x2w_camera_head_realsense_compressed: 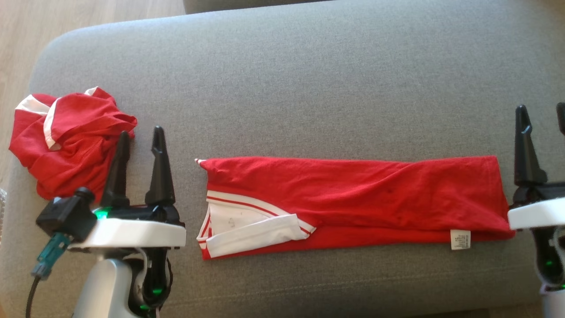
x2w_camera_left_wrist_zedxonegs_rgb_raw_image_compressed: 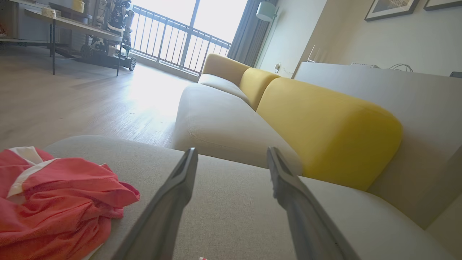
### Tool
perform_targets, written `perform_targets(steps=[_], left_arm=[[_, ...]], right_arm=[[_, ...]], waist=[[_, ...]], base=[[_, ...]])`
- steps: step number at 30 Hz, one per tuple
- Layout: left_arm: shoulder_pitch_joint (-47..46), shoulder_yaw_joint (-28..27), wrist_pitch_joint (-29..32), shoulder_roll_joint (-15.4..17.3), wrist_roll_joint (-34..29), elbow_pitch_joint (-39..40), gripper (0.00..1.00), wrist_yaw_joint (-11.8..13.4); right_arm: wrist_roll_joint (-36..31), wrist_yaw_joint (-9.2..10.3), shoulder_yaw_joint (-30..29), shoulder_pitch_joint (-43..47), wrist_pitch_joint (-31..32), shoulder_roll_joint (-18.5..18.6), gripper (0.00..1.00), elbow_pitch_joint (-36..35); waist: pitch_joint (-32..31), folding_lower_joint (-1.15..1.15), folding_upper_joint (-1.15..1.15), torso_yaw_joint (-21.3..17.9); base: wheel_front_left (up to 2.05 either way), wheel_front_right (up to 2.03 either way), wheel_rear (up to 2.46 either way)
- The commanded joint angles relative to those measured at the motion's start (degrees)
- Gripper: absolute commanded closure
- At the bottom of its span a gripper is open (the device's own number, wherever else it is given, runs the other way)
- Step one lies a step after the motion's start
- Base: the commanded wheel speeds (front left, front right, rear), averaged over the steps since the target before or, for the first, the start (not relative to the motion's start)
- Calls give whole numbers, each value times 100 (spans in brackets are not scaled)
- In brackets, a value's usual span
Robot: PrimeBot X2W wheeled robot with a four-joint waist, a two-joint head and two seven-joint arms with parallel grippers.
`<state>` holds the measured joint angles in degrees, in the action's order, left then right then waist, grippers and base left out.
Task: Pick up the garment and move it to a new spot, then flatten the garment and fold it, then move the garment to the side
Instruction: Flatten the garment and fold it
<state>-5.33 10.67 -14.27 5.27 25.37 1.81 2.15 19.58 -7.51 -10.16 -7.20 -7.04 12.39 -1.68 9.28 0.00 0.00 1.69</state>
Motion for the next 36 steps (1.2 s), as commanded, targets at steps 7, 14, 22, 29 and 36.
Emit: perform_targets(steps=[7, 14, 22, 29, 36], left_arm=[[-14, -552, -71, -221, -116, 195, 0, 139], [191, -189, -72, -237, -66, -38, 0, 370], [84, -78, -73, -238, -83, -69, 0, 461], [8, -1, -73, -238, -199, -118, 0, 440], [-127, 21, -73, -239, -325, -142, 0, 410]], right_arm=[[-246, 2, -8, 208, -628, -473, 0, -262], [-749, 2, 68, 355, -769, -642, 0, -51], [-834, 2, -111, 365, -770, -677, 0, 428], [-758, 2, -479, 69, -355, -771, 0, 1537], [-964, 2, -898, -365, -119, -832, 0, 2231]], waist=[[-106, 0, 0, -29], [-109, 0, 0, -10], [-40, 0, 0, 54], [179, 0, 0, 94], [423, 0, 0, 115]], base=[[0, 0, 0], [0, 0, 0], [0, 0, 0], [0, 0, 0], [0, 0, 0]])
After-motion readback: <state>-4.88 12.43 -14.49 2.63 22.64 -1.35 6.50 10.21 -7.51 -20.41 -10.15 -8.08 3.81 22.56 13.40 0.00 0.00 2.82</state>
